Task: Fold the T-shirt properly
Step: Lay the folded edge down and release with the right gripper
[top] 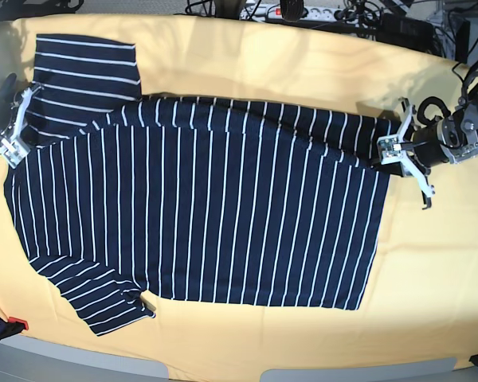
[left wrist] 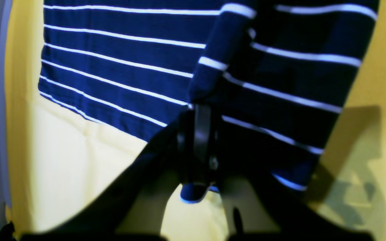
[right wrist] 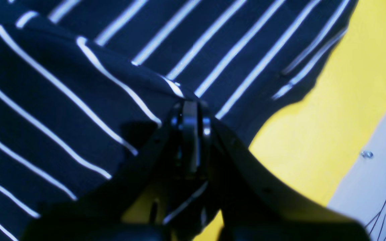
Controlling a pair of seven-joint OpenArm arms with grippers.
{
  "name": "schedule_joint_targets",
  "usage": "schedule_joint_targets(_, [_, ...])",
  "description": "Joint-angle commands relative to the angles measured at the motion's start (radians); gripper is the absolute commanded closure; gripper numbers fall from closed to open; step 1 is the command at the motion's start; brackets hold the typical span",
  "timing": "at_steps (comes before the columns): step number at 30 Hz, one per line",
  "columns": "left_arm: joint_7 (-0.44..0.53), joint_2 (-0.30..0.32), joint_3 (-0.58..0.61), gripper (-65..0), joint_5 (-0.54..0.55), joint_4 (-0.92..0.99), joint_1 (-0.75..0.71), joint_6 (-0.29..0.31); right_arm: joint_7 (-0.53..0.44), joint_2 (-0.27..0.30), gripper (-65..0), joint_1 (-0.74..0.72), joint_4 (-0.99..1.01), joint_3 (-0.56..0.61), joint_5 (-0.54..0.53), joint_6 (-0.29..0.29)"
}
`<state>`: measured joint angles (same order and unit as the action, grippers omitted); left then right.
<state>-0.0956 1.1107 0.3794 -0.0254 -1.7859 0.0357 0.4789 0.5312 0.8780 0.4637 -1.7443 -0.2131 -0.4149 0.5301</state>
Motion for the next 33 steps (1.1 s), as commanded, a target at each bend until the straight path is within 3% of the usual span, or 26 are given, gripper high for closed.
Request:
schedule_joint_targets(1, [0.017, 0.021, -0.013, 0.0, 0.008, -0.005, 0.015, -0.033, -0.025, 0.025, 0.0, -0.019, 0.002, -0.013, 0.003, -0.026])
schedule_joint_targets(3, [0.017, 0.019, -0.013, 0.0, 0.008, -0.005, 0.015, -0.060, -0.027, 0.024, 0.0, -0.032, 0.022, -0.013, -0.005, -0.033])
schedule_joint_targets(15, [0.016, -0.010, -0.013, 0.0, -0.031, -0.005, 0.020, -0.061, -0.034, -0.030, 0.0, -0.032, 0.030, -0.008, 0.008, 0.000])
schedule_joint_targets(16, [0.016, -0.008, -0.013, -1.6, -0.055, -0.005, 0.027, -0.061, -0.034, -0.029, -2.7, -0.032, 0.030, -0.008, 0.026, -0.021])
schedule_joint_targets(18, [0.017, 0.004, -0.013, -14.7, -0.076, -0.005, 0.047, -0.060, -0.035, -0.029, -8.3, -0.032, 0.030, -0.008, 0.052, -0.071])
schedule_joint_targets(21, [0.020, 0.008, -0.013, -35.7, -0.056, -0.005, 0.085, -0.057, -0.034, -0.029, -18.4, -0.032, 0.030, -0.008, 0.050, -0.078])
schedule_joint_targets(22, [0.020, 0.008, -0.013, -39.5, -0.031, -0.005, 0.094, -0.057, -0.034, -0.030, -22.3, -0.032, 0.030, -0.008, 0.050, -0.078])
schedule_joint_targets(25, [0.020, 0.008, -0.013, -40.3, 0.019, -0.005, 0.101, -0.058, -0.030, -0.029, -32.2, -0.032, 0.030, -0.008, 0.050, -0.078])
schedule_joint_targets(28, [0.019, 0.006, -0.013, -40.3, 0.029, -0.005, 0.101, -0.058, -0.030, -0.029, -35.9, -0.039, 0.029, -0.008, 0.049, -0.075])
schedule_joint_targets(33, [0.019, 0.006, -0.013, -40.3, 0.039, -0.005, 0.101, -0.052, 0.009, -0.029, -35.8, -0.081, -0.013, -0.011, -0.007, 0.056])
